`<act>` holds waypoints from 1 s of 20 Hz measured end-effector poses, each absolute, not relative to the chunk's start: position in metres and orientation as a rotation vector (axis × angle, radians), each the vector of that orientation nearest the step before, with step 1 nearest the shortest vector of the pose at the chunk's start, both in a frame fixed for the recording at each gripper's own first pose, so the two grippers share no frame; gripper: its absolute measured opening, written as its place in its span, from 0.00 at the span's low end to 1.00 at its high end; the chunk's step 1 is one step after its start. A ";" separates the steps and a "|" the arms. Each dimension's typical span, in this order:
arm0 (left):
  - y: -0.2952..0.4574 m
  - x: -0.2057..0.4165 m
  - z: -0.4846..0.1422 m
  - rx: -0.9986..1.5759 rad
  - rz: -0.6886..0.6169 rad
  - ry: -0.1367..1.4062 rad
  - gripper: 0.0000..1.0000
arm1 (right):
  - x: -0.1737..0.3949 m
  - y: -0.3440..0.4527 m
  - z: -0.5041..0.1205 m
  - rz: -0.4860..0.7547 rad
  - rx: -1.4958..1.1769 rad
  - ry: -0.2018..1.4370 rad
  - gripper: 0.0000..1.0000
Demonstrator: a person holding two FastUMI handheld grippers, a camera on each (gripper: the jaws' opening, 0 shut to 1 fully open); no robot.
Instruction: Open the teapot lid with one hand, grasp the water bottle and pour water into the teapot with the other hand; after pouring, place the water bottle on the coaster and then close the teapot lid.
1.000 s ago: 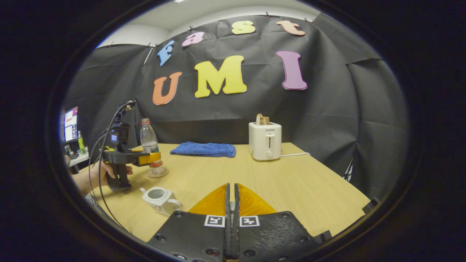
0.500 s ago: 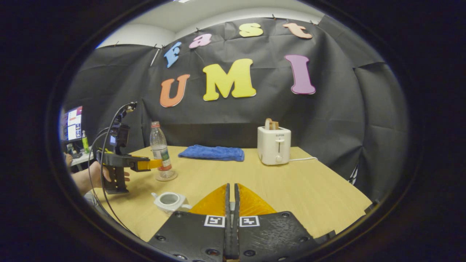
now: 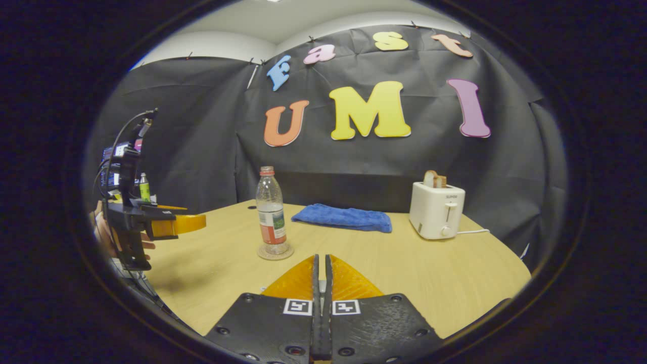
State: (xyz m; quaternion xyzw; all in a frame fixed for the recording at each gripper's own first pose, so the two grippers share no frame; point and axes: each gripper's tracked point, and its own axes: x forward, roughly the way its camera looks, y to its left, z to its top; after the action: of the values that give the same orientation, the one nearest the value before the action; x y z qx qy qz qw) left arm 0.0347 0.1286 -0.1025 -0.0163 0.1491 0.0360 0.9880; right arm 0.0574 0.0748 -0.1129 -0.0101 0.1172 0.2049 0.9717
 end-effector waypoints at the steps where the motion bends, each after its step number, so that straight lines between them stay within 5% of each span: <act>1: 0.134 0.026 -0.098 -0.020 0.087 0.285 0.99 | 0.058 0.081 -0.115 0.424 -0.024 0.237 0.00; 20: 0.145 -0.001 -0.082 0.044 0.099 0.228 0.99 | 0.069 0.102 -0.153 0.445 -0.026 0.264 0.00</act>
State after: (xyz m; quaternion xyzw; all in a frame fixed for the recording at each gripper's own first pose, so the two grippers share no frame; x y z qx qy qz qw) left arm -0.0009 0.1451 -0.0823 0.0220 0.1139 0.0492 0.9920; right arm 0.0693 0.1019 -0.1529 -0.0128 0.1306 0.2202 0.9666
